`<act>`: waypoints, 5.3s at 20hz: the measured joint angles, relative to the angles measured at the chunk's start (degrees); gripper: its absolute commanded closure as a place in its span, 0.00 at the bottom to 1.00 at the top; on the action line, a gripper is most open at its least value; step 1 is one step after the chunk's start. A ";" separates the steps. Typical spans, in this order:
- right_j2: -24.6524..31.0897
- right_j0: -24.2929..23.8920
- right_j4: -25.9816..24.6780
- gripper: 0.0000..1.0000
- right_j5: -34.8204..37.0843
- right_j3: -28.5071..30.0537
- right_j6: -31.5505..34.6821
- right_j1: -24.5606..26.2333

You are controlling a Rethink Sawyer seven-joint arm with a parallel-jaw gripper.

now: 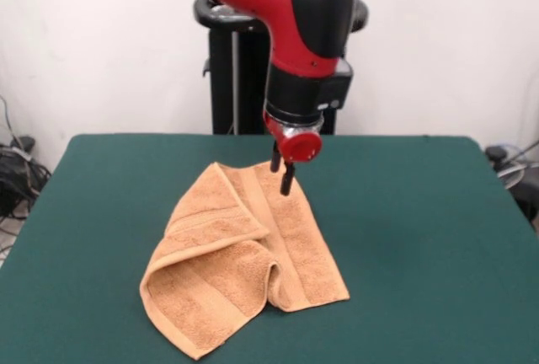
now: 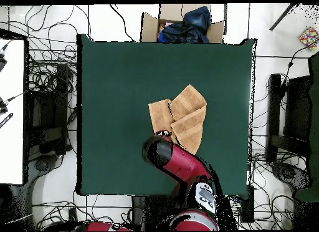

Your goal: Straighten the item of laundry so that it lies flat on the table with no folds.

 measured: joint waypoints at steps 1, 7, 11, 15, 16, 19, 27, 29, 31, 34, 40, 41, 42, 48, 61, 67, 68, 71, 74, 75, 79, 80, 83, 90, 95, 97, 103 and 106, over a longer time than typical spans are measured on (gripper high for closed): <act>0.00 -0.38 -0.19 0.00 0.00 -0.01 0.00 0.26; -0.02 -1.36 -0.28 0.00 -0.01 -1.04 0.00 2.42; -0.01 -1.35 -0.28 0.00 0.00 -2.11 0.00 4.07; -0.04 -1.33 -0.27 0.00 -0.01 -3.27 0.00 5.83; -0.03 -1.32 -0.27 0.00 -0.01 -3.56 0.00 6.22; -0.03 -1.29 -0.27 0.00 -0.01 -4.56 0.00 7.78; -0.12 -0.74 -0.26 0.00 -0.04 -5.51 0.00 9.54; -0.36 0.03 -0.27 0.00 -0.02 -5.50 0.00 9.32; -0.49 0.93 -0.21 0.00 -0.01 -5.50 0.00 8.87; -0.50 2.37 0.06 0.00 -0.01 -5.50 0.00 8.01; -0.50 6.73 1.11 0.00 0.00 -5.48 0.00 5.15; -0.49 7.08 1.18 0.00 0.00 -5.48 0.00 4.82; -0.49 7.19 1.20 0.00 0.00 -5.48 0.00 4.71; -0.50 7.41 1.33 0.00 0.00 -5.47 0.00 4.15; -0.50 3.72 1.33 0.00 -0.01 -4.89 0.00 5.92; -0.52 2.51 1.35 0.00 -0.11 -4.34 0.00 6.42; -0.50 2.53 1.34 0.00 -0.30 -4.35 0.00 6.84; -0.50 2.95 1.39 0.00 -1.96 -4.94 0.00 9.90; -1.01 3.69 1.52 0.00 -3.12 -5.26 0.00 10.49; -1.18 4.02 1.53 0.00 -3.19 -5.26 0.00 10.55; -1.72 4.72 2.01 0.00 -3.30 -5.39 0.00 10.81; -1.85 4.88 2.15 0.00 -3.30 -5.43 0.00 10.87; -2.65 6.67 3.47 1.00 -4.04 -6.69 0.00 11.64; -2.72 6.82 3.58 1.00 -4.13 -6.93 0.00 11.74; -2.14 6.05 3.58 1.00 -4.14 -6.62 0.00 11.41; -2.00 5.85 3.58 1.00 -4.14 -6.54 0.00 11.32; -1.79 5.54 3.59 1.00 -3.89 -5.70 0.00 10.02; -1.81 5.59 3.62 1.00 -1.64 -4.97 0.00 7.46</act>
